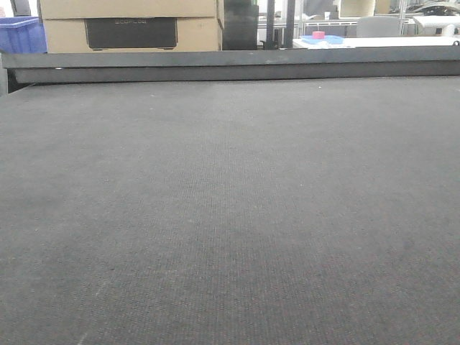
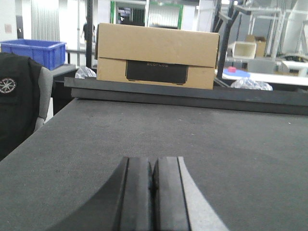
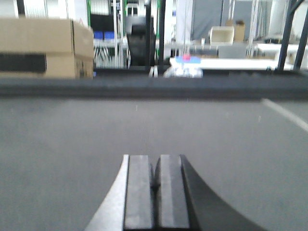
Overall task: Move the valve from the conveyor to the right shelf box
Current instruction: 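Lower both open grippers toward the two white valves on the conveyor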
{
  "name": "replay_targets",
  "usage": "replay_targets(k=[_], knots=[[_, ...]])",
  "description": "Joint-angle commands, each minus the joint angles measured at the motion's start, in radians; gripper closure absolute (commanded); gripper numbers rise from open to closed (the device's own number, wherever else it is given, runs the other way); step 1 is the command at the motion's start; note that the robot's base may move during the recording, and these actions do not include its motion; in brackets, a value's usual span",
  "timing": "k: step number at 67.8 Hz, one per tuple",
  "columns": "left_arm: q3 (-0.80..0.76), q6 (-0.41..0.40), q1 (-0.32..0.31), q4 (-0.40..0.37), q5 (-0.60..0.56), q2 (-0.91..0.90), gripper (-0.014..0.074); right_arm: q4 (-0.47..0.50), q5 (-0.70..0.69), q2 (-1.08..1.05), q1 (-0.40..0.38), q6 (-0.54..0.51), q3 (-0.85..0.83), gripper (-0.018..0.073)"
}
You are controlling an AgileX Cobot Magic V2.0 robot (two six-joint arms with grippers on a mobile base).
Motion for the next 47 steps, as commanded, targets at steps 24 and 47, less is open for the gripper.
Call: replay_targets(k=[24, 47], knots=[[-0.583, 0.004, 0.002, 0.013, 0.599, 0.406, 0.0707, 0.06, 0.478, 0.413, 0.0, 0.0, -0.438, 0.0727], [-0.899, 0.004, 0.002, 0.055, 1.005, 0.91, 0.0707, -0.05, 0.906, 0.874, 0.0, -0.031, -0.726, 0.0727]])
